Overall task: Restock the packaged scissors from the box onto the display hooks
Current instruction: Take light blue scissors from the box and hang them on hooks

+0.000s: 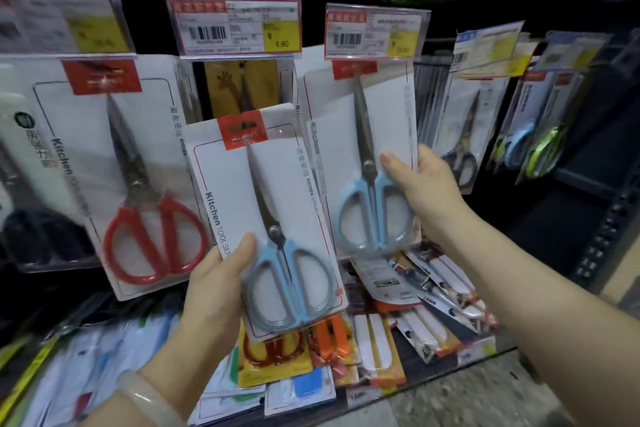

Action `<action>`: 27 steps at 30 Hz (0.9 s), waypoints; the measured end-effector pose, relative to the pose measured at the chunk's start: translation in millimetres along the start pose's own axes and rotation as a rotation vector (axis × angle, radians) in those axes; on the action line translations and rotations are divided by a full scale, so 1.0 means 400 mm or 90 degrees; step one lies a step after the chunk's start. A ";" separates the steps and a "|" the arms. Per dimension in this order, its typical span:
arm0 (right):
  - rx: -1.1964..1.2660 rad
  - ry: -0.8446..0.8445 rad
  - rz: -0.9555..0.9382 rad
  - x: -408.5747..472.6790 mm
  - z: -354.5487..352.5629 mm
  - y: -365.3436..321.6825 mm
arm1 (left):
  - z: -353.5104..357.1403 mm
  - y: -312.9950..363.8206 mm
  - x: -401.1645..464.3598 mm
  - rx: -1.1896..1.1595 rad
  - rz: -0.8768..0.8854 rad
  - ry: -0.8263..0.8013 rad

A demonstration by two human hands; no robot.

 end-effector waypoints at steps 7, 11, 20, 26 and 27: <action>0.066 -0.023 0.064 0.036 0.052 0.033 | -0.023 0.002 0.005 0.018 0.004 0.010; 0.099 0.017 0.049 0.026 0.045 0.036 | -0.031 -0.006 0.007 0.019 0.001 0.007; 0.092 0.031 0.033 0.038 0.017 0.027 | -0.037 -0.022 0.012 0.041 -0.017 -0.003; 0.009 0.038 0.025 0.027 0.018 0.047 | -0.051 -0.035 0.009 0.048 -0.026 0.003; 0.005 0.034 0.020 0.028 0.022 0.048 | -0.054 -0.036 0.008 0.049 -0.026 0.004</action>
Point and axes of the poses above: each hand's wrist, its own x-axis towards the middle knuckle, its own z-axis out of the palm, y = z × x, the point moved 10 cm from there along x, towards the middle knuckle, and after that the axes turned 10 degrees about -y, right-handed, at the moved point
